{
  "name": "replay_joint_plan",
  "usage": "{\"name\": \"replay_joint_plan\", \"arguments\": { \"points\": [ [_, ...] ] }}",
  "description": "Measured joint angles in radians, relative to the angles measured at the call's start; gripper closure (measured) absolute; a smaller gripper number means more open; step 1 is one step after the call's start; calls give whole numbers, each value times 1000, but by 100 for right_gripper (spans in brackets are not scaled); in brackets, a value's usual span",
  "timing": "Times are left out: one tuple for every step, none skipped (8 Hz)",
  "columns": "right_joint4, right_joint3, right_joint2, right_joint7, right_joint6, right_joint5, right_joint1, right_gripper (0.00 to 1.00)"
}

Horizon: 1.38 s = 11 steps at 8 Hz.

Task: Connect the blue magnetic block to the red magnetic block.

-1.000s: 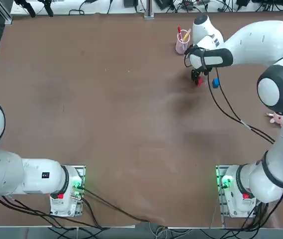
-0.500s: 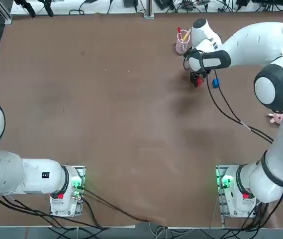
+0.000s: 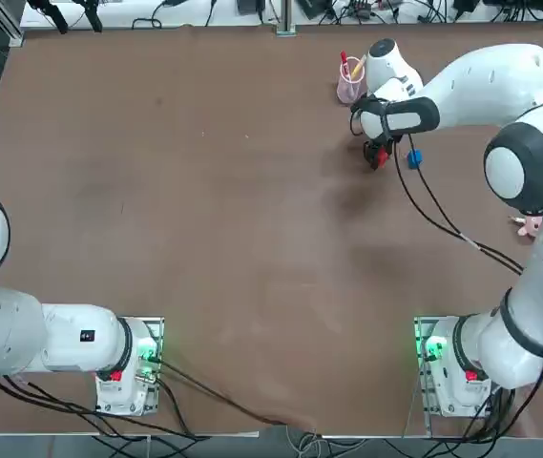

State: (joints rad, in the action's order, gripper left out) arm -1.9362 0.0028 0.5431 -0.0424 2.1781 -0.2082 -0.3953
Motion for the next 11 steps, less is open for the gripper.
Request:
{"name": "replay_joint_plan", "arguments": {
  "points": [
    [0, 0, 0, 1, 0, 3, 0, 43],
    [2, 0, -1, 4, -2, 7, 0, 51],
    [2, 0, -1, 13, -3, 10, 0, 51],
    [4, 0, -2, 45, -5, 12, 0, 52],
    [19, -2, -3, 107, -29, 29, 1, 52],
    [58, -5, -8, 183, -98, 64, 1, 52],
    [115, -9, -17, 287, -190, 101, 2, 52],
    [164, -13, -30, 413, -254, 127, 3, 52],
    [188, -18, -48, 551, -280, 157, 8, 52],
    [193, -20, -67, 689, -288, 199, 19, 52],
    [192, -22, -79, 825, -290, 228, 37, 52]
  ]
}}
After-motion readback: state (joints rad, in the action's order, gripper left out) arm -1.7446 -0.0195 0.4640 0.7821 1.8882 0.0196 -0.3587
